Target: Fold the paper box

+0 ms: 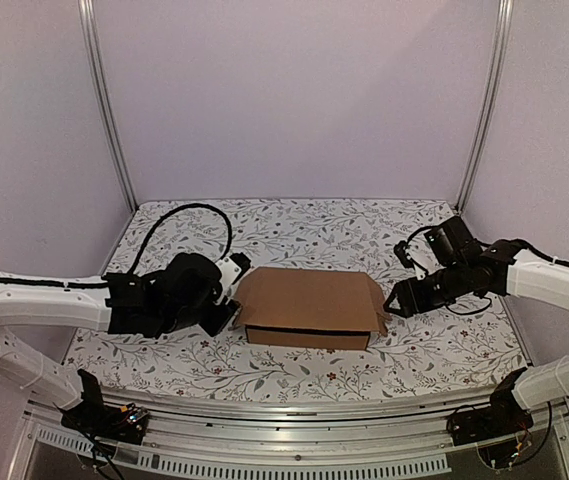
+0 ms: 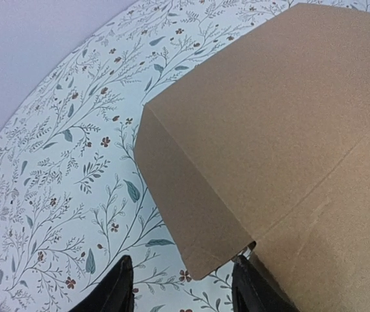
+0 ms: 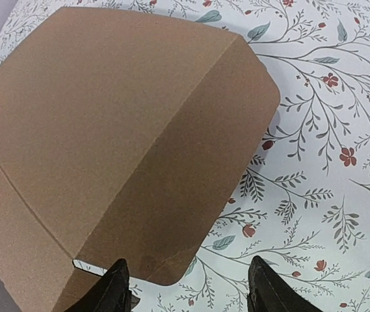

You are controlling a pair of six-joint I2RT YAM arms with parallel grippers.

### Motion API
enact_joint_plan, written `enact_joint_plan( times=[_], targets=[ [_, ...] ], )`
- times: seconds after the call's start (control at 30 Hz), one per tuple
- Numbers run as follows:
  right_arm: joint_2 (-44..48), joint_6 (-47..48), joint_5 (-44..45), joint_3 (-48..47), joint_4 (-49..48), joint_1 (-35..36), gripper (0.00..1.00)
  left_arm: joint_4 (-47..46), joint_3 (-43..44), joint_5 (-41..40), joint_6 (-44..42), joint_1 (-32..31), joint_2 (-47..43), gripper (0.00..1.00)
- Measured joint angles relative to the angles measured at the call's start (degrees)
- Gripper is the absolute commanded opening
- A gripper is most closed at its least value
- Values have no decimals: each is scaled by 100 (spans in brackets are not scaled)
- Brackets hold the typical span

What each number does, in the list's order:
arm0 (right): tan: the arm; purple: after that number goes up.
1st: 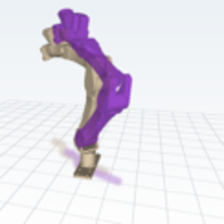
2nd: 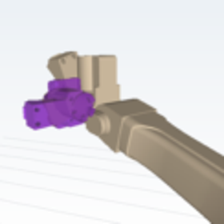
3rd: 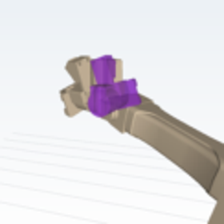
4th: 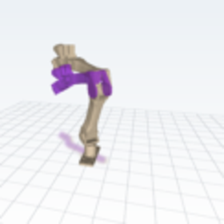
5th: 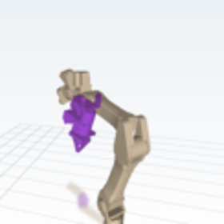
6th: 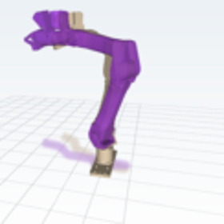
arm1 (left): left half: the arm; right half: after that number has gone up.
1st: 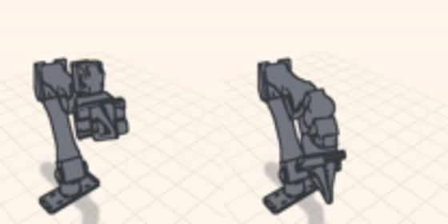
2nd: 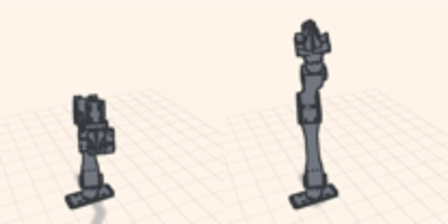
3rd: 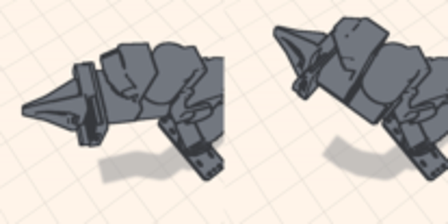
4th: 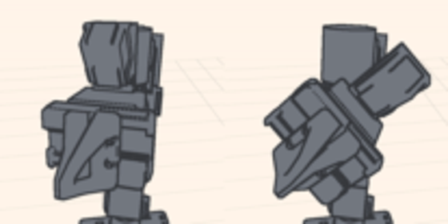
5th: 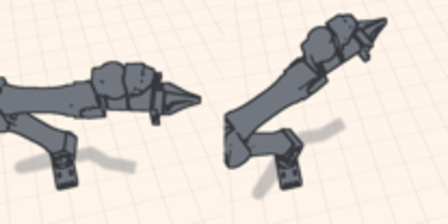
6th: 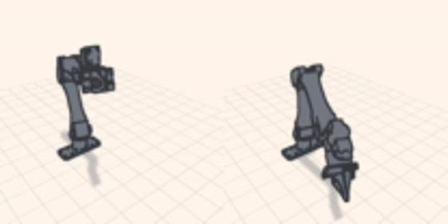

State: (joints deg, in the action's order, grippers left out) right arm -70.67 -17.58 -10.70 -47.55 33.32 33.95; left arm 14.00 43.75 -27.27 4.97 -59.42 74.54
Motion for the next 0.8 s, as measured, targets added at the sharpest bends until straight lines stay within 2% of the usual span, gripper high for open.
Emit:
enact_joint_plan(
  times=[0.37, 0.67, 0.8],
  targets=[
    [238, -20, -24, 22, 177, 0, 60, 83, 74, 188, 11, 57, -157, 45],
    [245, -57, 313, 144, 654, 199, 53, 756, 315, 92, 737, 83, -199, 41],
    [181, -127, 411, 225, 673, 404, 53, 890, 216, 144, 1021, 129, -227, 41]
  ],
)
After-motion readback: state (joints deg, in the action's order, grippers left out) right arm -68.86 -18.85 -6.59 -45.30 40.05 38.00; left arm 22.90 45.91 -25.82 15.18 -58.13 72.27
